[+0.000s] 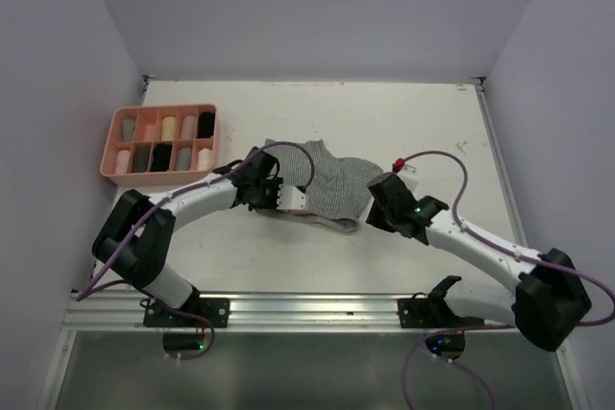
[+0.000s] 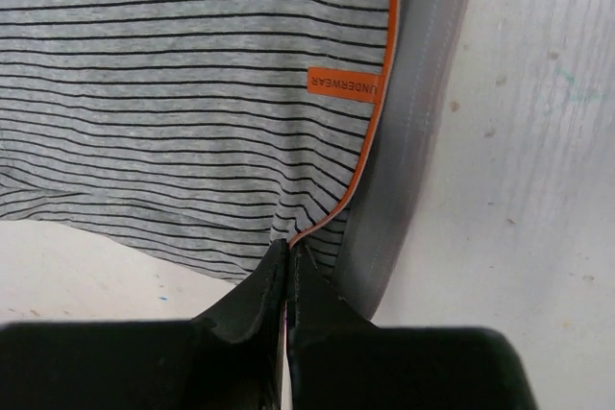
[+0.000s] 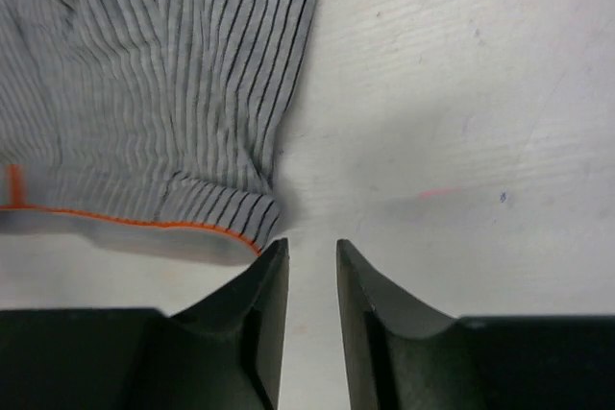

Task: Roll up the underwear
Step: Flatten the underwear

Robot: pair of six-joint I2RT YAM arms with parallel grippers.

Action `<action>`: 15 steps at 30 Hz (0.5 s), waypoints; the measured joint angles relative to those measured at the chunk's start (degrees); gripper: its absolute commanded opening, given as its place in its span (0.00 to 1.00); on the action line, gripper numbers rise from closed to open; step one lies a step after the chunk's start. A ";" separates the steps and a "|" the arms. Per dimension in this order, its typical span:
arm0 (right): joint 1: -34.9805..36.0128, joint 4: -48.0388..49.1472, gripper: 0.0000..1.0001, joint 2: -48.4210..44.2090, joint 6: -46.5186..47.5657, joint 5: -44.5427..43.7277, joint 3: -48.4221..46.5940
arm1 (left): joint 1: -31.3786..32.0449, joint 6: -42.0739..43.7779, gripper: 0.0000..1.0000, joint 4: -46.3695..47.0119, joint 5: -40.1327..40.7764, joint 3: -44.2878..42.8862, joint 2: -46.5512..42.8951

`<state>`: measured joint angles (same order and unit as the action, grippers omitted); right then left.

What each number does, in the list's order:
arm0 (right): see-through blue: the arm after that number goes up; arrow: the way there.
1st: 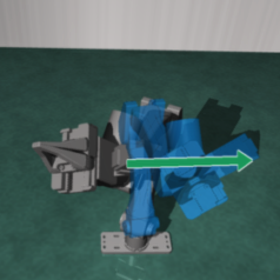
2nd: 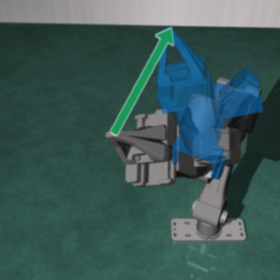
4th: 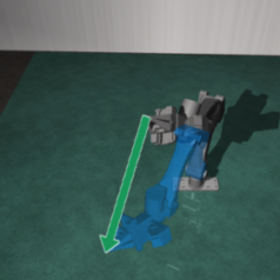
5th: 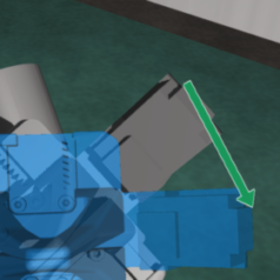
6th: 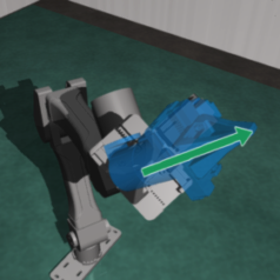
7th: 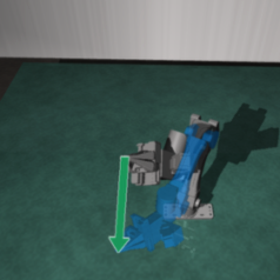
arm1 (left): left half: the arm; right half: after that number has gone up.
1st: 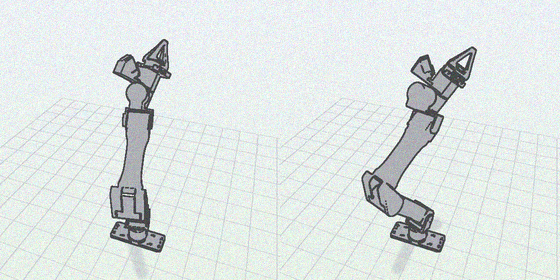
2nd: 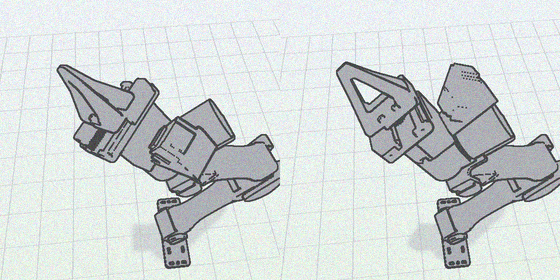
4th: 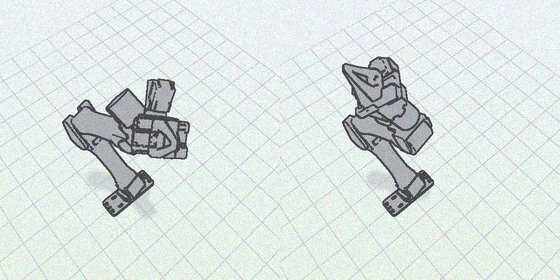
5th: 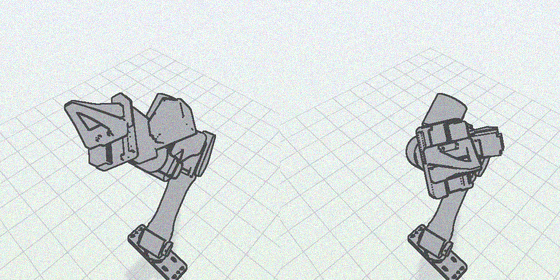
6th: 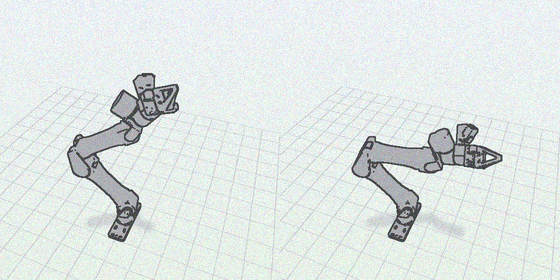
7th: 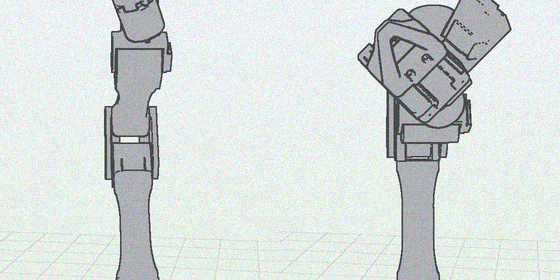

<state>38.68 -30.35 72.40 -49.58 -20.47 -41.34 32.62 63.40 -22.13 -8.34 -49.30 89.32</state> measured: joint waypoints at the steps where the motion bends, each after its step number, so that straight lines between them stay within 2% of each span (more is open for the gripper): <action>1: 0.02 0.96 0.39 -3.32 -2.71 1.03 1.36 | -0.02 -2.25 0.00 -0.81 -0.24 -0.81 0.20; 2: 0.24 2.32 0.44 -7.58 -5.62 1.88 3.50 | -0.02 -4.59 0.00 -1.60 -0.63 -1.77 0.61; 3: 0.72 4.09 0.55 -11.69 -8.22 2.12 6.05 | 0.00 -6.73 0.00 -2.23 -1.20 -2.82 1.20; 5: 1.70 5.51 0.57 -17.16 -11.76 2.12 10.19 | 0.00 -10.97 0.00 -2.89 -2.12 -4.59 2.56; 7: 2.45 5.84 0.57 -18.73 -13.53 2.25 12.13 | 0.00 -14.49 0.00 -3.23 -2.97 -5.49 3.63; 15: 7.67 9.60 0.52 -2.36 -13.55 1.25 8.15 | 0.00 -24.35 0.00 -4.55 -4.55 -7.80 6.27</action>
<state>46.35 -20.75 70.04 -63.13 -19.22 -33.19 32.62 39.05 -26.68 -12.88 -57.10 95.59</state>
